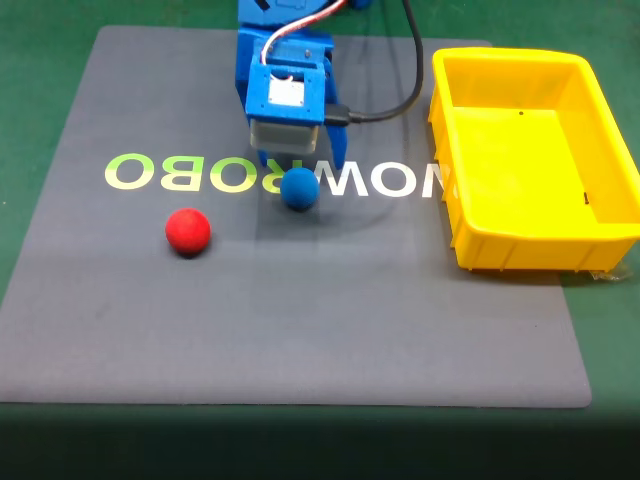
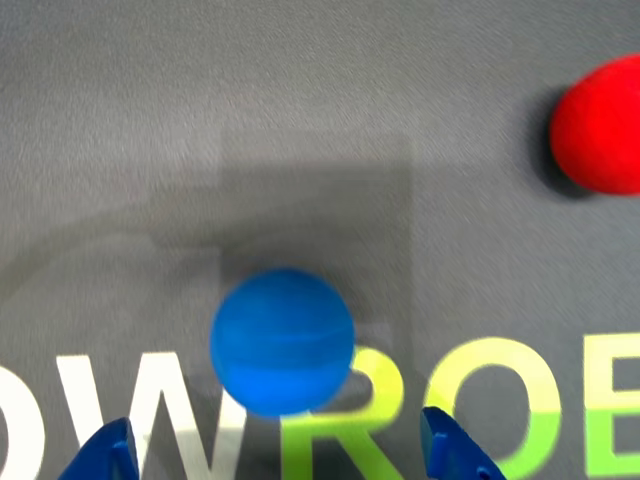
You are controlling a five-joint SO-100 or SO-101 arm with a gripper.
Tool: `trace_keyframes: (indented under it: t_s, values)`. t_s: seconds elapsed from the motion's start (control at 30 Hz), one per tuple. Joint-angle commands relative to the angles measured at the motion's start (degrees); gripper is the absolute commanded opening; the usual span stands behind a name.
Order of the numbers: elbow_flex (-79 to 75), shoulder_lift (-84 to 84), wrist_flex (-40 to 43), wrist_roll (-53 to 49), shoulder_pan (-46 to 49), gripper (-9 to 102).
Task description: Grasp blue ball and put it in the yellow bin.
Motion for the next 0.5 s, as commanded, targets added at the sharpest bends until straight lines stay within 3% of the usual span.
trace_keyframes:
  t_s: [0.0, 0.47]
  values:
    - [-5.89, -0.7, -1.67, 0.97, -0.62, 32]
    - [-12.13, -8.09, -1.41, 0.62, -1.32, 32]
